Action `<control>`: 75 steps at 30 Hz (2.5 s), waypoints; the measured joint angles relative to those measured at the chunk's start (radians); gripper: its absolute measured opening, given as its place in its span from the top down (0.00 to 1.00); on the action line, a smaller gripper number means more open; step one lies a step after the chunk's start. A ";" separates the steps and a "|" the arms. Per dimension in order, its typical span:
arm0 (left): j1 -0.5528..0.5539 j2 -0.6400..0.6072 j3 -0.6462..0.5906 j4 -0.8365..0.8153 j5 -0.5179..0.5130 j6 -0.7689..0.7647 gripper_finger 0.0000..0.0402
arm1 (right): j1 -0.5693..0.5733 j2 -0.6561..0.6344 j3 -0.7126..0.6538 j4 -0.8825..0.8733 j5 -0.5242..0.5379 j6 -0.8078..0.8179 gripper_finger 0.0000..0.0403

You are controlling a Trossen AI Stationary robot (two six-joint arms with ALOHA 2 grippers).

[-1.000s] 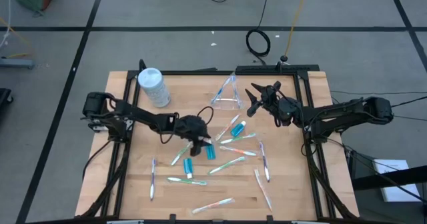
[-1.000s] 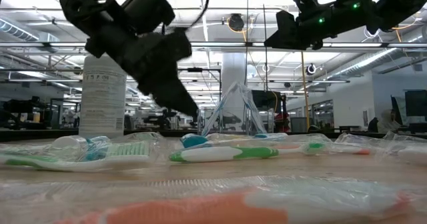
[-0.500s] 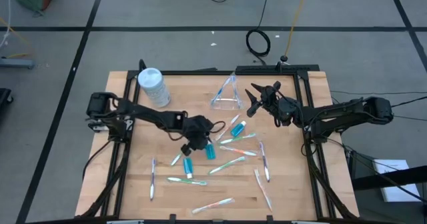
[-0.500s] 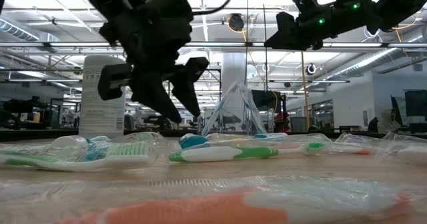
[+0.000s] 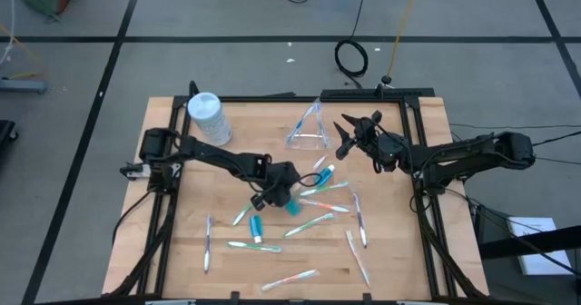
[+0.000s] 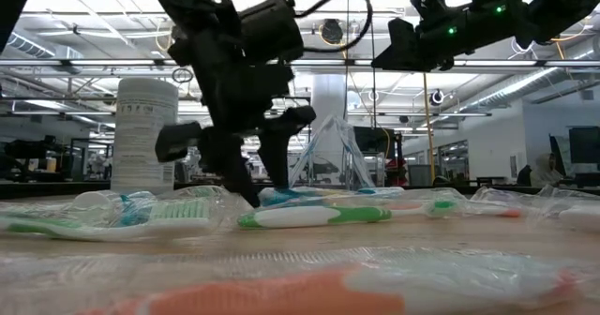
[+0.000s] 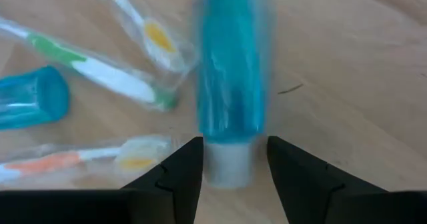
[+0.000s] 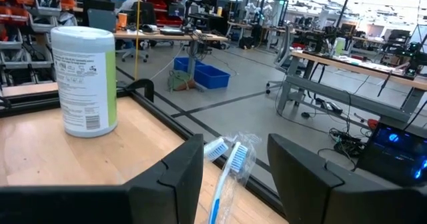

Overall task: Pick & Place toothbrushing station
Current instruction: Put the mouthwash into the transparent organizer

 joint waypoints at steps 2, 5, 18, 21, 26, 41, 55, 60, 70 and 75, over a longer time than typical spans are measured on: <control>-0.001 0.005 0.002 0.000 -0.012 0.023 0.57 | 0.000 0.000 0.000 -0.001 0.000 0.000 0.60; -0.001 0.007 0.002 0.001 0.008 0.038 0.57 | 0.000 0.000 0.000 -0.001 0.000 -0.005 0.60; -0.022 -0.001 -0.003 0.028 0.014 -0.242 0.58 | 0.000 0.000 0.000 -0.001 0.000 -0.005 0.60; -0.024 -0.001 -0.003 0.030 0.011 -0.255 0.65 | 0.000 0.000 0.000 -0.001 0.000 -0.005 0.60; -0.031 -0.004 -0.003 0.048 -0.114 -0.251 0.80 | 0.000 0.000 0.000 -0.001 0.000 -0.005 0.60; -0.121 -0.075 0.217 0.046 -0.957 0.715 0.78 | 0.000 0.000 -0.001 -0.009 0.000 -0.058 0.61; 0.161 -0.068 0.222 0.187 -0.853 1.223 0.79 | 0.000 0.000 -0.001 -0.023 0.002 -0.081 0.61; 0.205 -0.069 0.222 0.246 -0.720 1.277 0.79 | 0.000 0.000 -0.001 -0.023 0.002 -0.108 0.61; 0.246 -0.031 0.221 0.219 -0.618 1.311 0.76 | -0.001 0.000 -0.001 -0.016 0.003 -0.111 0.61; 0.248 0.000 0.221 0.191 -0.595 1.258 0.72 | -0.001 0.000 -0.001 -0.012 0.003 -0.114 0.61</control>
